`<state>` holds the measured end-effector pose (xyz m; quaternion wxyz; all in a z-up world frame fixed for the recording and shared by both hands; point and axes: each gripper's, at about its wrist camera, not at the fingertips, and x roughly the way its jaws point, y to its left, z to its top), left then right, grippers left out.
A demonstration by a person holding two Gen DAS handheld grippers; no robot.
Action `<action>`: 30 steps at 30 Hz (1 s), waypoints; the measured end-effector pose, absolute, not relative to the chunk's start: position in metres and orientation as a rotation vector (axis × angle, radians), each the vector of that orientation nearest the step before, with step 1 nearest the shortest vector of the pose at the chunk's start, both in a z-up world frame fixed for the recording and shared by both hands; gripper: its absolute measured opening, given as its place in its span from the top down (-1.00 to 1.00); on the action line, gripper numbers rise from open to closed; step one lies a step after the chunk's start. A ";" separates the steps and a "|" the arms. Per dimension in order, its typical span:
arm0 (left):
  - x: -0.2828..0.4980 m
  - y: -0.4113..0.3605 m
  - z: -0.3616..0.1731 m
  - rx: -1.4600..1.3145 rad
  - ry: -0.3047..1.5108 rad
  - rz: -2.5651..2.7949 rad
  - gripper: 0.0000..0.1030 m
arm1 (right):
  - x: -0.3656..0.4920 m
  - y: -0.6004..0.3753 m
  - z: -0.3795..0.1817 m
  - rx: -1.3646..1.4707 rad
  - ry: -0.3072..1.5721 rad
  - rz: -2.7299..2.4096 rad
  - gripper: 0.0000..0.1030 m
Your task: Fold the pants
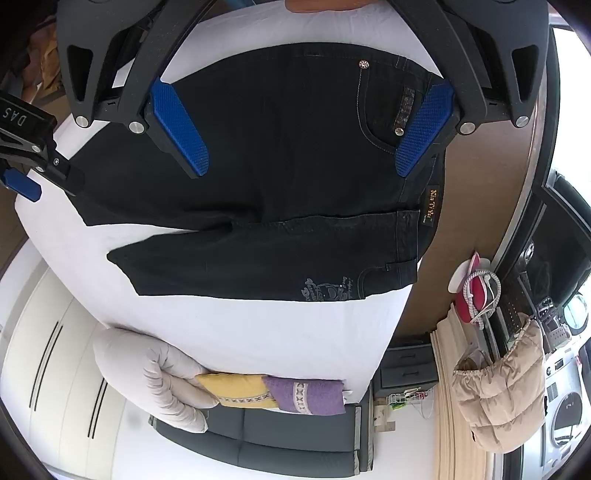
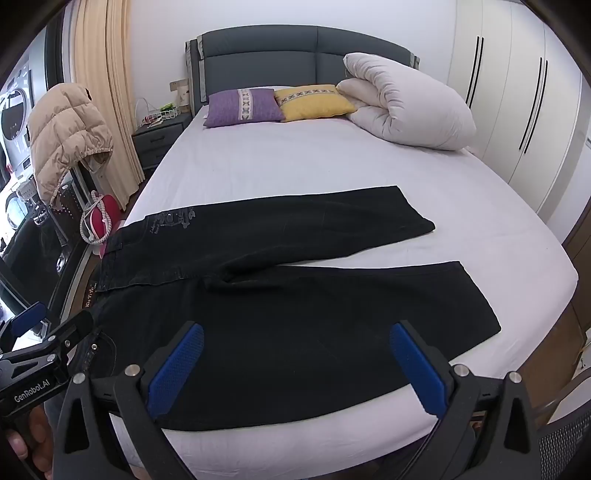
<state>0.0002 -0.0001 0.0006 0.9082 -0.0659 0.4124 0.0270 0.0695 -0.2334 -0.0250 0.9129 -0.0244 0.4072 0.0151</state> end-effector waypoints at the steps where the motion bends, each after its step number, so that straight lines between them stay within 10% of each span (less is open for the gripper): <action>1: 0.000 0.000 0.001 -0.135 0.851 0.056 -1.00 | 0.070 -0.232 -0.029 -0.050 0.840 0.031 -1.00; 30: 0.000 -0.003 0.002 -0.137 0.856 0.056 -1.00 | 0.067 -0.232 -0.032 -0.048 0.846 0.034 -1.00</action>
